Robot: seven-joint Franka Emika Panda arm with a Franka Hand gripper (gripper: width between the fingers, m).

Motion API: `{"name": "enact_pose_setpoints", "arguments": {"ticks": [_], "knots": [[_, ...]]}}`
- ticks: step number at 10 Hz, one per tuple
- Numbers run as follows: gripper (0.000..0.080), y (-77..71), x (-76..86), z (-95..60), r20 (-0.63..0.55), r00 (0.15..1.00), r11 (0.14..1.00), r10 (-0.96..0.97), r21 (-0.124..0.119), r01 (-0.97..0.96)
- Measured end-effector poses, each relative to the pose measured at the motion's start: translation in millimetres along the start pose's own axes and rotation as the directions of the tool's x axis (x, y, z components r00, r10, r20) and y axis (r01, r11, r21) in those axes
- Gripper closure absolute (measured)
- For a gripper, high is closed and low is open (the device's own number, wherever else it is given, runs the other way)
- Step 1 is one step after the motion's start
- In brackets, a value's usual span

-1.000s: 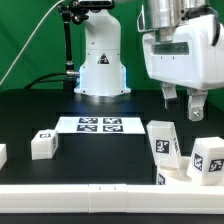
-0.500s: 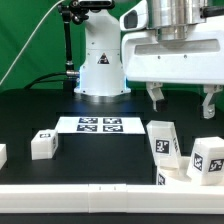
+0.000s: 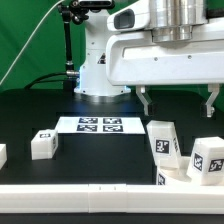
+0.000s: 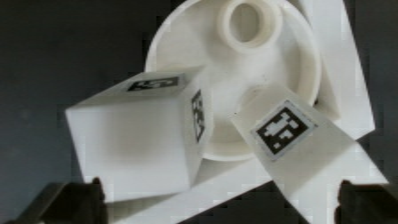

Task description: Assemble stool

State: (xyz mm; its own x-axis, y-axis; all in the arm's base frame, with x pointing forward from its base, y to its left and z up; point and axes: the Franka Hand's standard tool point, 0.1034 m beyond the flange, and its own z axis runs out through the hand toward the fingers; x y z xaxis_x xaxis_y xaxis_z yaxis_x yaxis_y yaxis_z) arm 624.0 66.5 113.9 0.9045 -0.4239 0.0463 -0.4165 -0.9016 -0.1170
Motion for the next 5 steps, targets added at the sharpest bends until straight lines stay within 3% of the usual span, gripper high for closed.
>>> {"name": "enact_pose_setpoints", "arguments": {"ticks": [3, 5], "knots": [[0.0151, 0.9, 2.2, -0.1, -0.012, 0.942, 0.942, -0.336, -0.032, 0.335], [0.0151, 2.0, 2.2, 0.7, 0.003, 0.825, 0.824, -0.565, -0.04, 0.565]]}}
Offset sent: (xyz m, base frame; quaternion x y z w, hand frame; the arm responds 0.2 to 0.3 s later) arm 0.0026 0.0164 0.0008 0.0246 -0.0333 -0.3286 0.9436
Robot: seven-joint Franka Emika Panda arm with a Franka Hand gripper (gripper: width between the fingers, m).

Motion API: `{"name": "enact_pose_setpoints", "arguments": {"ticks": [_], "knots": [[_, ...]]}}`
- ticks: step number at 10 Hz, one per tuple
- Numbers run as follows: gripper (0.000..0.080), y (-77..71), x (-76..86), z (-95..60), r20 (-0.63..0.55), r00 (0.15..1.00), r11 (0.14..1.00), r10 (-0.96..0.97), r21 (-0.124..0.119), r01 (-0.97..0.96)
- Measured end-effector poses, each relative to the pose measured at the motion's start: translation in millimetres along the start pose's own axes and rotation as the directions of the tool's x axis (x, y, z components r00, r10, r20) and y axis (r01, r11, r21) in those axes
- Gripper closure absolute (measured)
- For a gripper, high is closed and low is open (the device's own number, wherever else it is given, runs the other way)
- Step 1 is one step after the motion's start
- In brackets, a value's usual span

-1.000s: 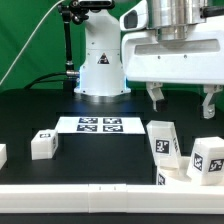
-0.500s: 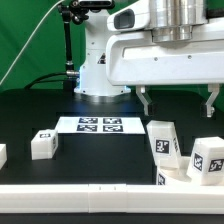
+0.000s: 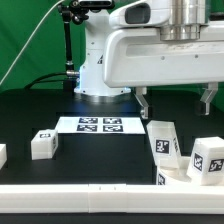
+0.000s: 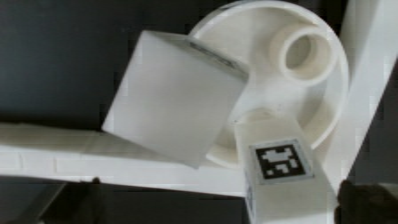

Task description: Assemble stool

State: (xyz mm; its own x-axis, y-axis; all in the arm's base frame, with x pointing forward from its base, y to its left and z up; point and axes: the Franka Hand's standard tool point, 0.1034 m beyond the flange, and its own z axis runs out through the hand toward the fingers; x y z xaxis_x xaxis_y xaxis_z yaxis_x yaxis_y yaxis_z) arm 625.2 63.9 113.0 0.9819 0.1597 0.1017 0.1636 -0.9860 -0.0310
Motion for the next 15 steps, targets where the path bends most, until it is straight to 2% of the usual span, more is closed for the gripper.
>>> {"name": "enact_pose_setpoints", "arguments": {"ticks": [2, 4, 7, 8, 10, 11, 14, 15], "knots": [[0.0151, 1.2, -2.4, 2.0, 0.008, 0.99, 0.99, -0.142, 0.002, 0.142], [0.0151, 5.1, -2.0, 1.6, 0.011, 0.974, 0.974, -0.228, -0.011, 0.228], [0.0151, 11.8, -2.4, 1.6, 0.026, 0.911, 0.911, -0.411, -0.032, 0.412], [0.0151, 11.0, -4.5, 4.7, 0.033, 0.863, 0.862, -0.504, -0.039, 0.505], [0.0151, 5.3, -7.4, 7.5, 0.057, 0.799, 0.798, -0.599, -0.04, 0.601], [0.0151, 3.6, -9.9, 9.1, 0.071, 0.781, 0.781, -0.62, -0.033, 0.623], [0.0151, 2.8, -15.5, 20.5, 0.085, 0.782, 0.783, -0.618, -0.025, 0.621], [0.0151, 4.2, -17.6, 26.0, 0.086, 0.782, 0.783, -0.617, -0.029, 0.621]]}}
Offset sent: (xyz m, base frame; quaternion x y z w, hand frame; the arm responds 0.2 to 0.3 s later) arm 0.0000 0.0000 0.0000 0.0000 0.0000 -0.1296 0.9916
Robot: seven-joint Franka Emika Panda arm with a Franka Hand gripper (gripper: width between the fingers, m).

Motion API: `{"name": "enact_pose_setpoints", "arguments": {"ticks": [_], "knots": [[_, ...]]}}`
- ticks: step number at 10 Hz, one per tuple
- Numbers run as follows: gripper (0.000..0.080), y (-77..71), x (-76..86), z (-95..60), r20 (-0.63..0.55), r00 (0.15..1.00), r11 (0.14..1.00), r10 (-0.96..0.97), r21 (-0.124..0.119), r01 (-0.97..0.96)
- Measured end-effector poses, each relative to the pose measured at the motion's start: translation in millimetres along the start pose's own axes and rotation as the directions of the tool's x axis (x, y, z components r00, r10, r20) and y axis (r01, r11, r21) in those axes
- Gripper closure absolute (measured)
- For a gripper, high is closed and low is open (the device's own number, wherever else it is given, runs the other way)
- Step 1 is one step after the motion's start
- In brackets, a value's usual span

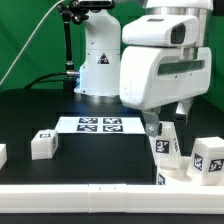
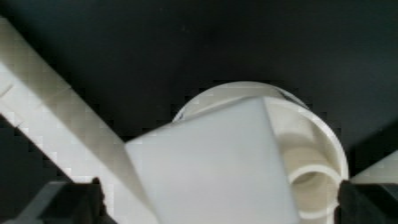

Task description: Assemble stool

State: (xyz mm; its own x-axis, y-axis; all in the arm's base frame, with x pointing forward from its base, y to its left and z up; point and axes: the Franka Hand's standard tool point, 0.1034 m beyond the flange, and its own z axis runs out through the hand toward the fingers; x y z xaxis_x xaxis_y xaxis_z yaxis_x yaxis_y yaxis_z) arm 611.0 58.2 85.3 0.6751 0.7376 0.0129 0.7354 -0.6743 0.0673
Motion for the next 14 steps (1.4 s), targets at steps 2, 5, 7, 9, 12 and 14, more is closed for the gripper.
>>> {"name": "enact_pose_setpoints", "arguments": {"ticks": [2, 5, 7, 9, 12, 14], "knots": [[0.0151, -2.0, -0.5, 2.3, 0.003, 1.0, 1.0, 0.01, 0.003, -0.01], [0.0408, -3.7, 0.7, 3.0, 0.005, 1.0, 1.0, 0.028, 0.002, -0.028], [0.0463, -3.4, 0.3, 3.1, 0.005, 0.997, 0.997, 0.075, 0.002, -0.075], [0.0463, -3.2, 0.1, 3.1, 0.005, 0.989, 0.989, 0.145, 0.003, -0.145], [0.0462, 2.6, -6.2, 2.4, 0.019, 0.902, 0.902, 0.432, 0.005, -0.432], [0.0462, 1.9, -8.0, 4.3, 0.02, 0.8, 0.8, 0.599, 0.001, -0.6]]}}
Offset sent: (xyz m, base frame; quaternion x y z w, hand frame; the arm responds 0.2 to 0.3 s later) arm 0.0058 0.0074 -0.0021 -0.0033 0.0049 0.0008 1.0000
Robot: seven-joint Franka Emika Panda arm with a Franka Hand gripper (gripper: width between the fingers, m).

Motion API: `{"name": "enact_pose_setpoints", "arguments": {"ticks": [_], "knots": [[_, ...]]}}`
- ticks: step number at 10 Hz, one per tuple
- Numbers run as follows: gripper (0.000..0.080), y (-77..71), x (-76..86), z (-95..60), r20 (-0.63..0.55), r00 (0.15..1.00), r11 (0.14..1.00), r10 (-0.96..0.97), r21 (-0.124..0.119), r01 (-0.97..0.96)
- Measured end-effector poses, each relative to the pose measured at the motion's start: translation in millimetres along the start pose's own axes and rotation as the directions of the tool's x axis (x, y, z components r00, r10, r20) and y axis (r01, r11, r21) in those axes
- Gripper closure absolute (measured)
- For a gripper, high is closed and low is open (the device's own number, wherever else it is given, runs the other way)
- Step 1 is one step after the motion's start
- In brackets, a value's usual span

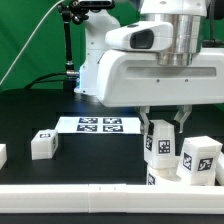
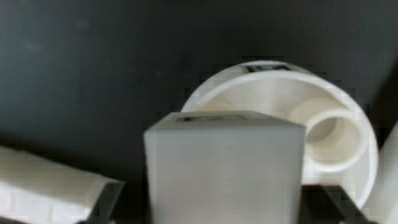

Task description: Assemble stool

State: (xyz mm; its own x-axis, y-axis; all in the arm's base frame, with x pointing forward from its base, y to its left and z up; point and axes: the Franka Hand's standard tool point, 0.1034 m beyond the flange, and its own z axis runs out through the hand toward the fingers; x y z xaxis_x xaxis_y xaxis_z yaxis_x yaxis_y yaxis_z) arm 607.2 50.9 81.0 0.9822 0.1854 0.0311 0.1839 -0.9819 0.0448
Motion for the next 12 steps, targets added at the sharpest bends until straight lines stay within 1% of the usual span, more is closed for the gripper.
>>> {"name": "enact_pose_setpoints", "arguments": {"ticks": [1, 3, 5, 8, 10, 12], "knots": [[0.0462, -0.6, -0.1, 0.0, 0.001, 0.994, 0.994, 0.106, 0.002, -0.106], [0.0462, -1.3, -0.2, 0.1, 0.003, 0.952, 0.952, 0.306, 0.009, -0.306], [0.0462, -2.0, -0.3, 0.4, 0.004, 0.9, 0.9, 0.436, 0.009, -0.436], [0.0462, -3.1, -0.3, 0.5, 0.006, 0.789, 0.788, 0.615, 0.008, -0.615], [0.0462, -3.3, -0.4, 1.0, 0.008, 0.729, 0.729, 0.685, 0.008, -0.685], [0.0462, -2.2, 0.1, 1.6, 0.016, 0.525, 0.524, 0.851, 0.054, -0.85]]}}
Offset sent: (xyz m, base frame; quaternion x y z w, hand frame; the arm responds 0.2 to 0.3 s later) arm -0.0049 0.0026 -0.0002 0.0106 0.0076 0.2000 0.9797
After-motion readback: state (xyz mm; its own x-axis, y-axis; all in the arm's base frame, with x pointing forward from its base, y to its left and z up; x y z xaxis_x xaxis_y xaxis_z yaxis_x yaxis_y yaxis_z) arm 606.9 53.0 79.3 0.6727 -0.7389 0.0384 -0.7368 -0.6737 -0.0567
